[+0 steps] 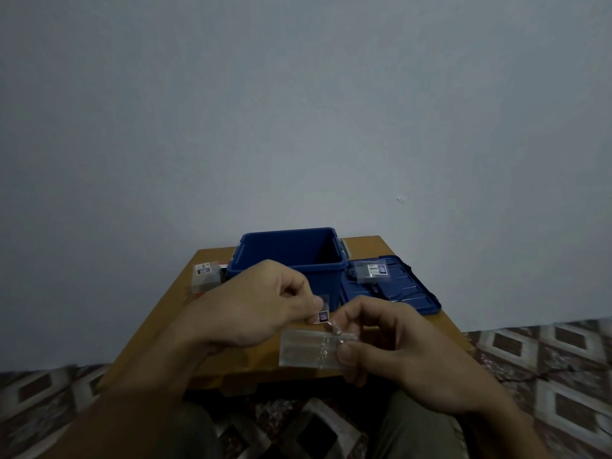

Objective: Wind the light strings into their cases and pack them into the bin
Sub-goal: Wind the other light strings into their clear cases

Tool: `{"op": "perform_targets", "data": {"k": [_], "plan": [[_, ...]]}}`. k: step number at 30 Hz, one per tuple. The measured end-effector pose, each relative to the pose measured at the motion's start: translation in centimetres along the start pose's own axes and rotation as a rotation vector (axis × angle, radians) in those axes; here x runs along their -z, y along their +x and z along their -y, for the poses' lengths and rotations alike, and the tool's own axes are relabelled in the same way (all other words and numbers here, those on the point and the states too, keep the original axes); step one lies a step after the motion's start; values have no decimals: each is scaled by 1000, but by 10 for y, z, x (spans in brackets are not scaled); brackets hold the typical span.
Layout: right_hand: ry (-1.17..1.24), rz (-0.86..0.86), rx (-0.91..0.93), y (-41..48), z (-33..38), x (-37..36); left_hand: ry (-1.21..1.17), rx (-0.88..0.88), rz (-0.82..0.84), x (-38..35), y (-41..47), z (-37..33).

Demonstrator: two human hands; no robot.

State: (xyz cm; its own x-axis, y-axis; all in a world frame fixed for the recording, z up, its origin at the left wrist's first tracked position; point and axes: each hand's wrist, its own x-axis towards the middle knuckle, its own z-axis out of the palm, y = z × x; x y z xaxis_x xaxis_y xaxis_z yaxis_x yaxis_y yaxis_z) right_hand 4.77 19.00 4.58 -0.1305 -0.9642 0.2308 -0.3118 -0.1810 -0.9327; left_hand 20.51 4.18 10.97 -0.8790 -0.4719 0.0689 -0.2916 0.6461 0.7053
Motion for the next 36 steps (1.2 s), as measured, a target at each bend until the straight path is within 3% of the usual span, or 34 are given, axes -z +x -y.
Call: {"op": "perform_targets", "data": {"k": [3,10,16,22,27,33,36], "plan": [[-127,-98,-1,2,-4,-3,54,-17,-131,-7,-4,0],[-206,-386,160,8,-8,-12,-93,-72,-295,-22,-17,-4],[-135,-522,269,11,-8,-17,-301,-137,-338,-45,-23,-2],[-73,-583,285,11,-8,-21,-635,10,-355,-53,-11,5],[-49,-604,231,16,-12,-24,-749,118,-316,-55,-6,11],[42,-580,216,15,-11,-22,-722,40,-312,-54,-5,15],[136,-475,164,13,-8,-18,-675,-29,-319,-51,-7,18]]}}
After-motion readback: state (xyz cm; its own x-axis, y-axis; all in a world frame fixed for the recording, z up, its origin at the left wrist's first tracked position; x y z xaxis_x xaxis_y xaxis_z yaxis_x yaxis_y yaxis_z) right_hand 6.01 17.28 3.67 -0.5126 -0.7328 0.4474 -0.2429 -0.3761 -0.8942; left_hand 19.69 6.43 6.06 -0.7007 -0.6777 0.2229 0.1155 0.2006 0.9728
